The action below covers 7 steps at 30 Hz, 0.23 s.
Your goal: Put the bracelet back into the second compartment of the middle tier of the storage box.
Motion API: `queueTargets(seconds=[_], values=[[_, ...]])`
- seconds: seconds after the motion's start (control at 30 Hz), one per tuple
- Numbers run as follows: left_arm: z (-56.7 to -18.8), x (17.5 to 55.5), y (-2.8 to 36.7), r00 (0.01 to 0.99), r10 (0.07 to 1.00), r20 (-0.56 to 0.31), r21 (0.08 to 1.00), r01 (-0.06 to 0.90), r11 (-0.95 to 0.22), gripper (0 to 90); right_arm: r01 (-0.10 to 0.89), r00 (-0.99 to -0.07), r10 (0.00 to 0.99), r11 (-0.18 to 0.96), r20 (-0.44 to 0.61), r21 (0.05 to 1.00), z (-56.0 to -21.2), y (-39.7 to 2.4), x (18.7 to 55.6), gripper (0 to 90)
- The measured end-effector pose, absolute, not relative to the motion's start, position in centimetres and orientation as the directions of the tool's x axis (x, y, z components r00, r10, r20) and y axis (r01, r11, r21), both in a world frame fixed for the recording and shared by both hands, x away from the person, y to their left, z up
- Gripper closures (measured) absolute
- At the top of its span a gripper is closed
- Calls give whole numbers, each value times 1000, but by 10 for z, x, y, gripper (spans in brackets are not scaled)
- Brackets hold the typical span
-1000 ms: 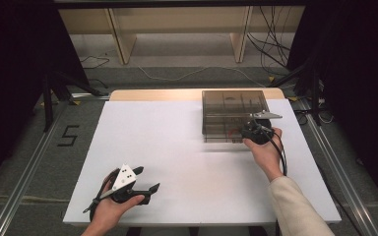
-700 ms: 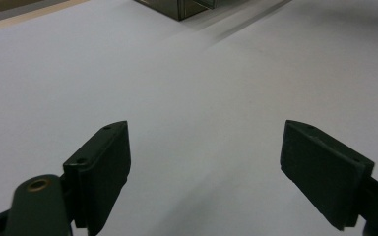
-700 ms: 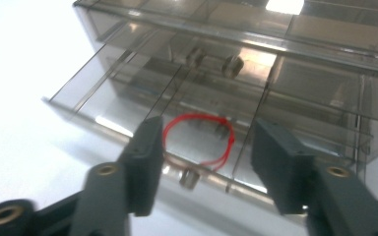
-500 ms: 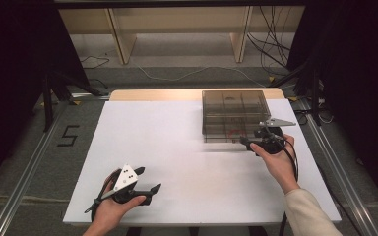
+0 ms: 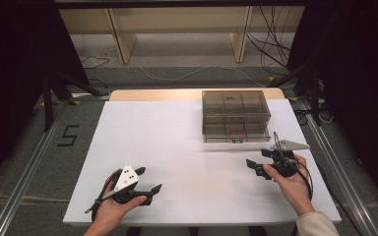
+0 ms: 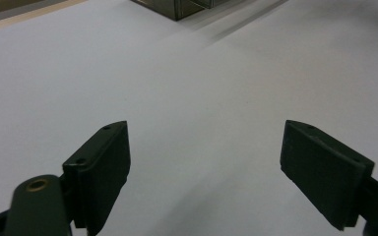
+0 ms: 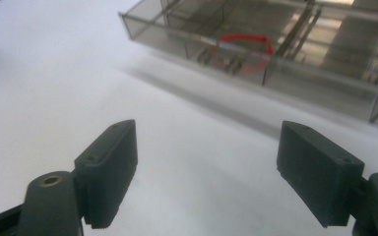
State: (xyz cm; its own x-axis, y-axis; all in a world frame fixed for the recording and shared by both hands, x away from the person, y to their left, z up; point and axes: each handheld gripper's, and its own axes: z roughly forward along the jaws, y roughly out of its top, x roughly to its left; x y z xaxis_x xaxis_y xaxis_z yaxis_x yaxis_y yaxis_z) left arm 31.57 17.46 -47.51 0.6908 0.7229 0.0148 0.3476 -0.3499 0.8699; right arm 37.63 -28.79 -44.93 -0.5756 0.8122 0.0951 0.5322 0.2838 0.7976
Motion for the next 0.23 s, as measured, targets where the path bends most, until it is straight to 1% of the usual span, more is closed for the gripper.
queueTargets(seconds=[0.13, 0.23], values=[[-475, 315, 174, 694, 720, 8, 871, 349, -346, 190, 540, -579, 811, 305, 84, 784, -460, -294, 363, 223], [-472, 313, 168, 696, 717, -32, 880, 359, -310, 191, 539, -578, 811, 296, 91, 788, -463, -297, 359, 206]])
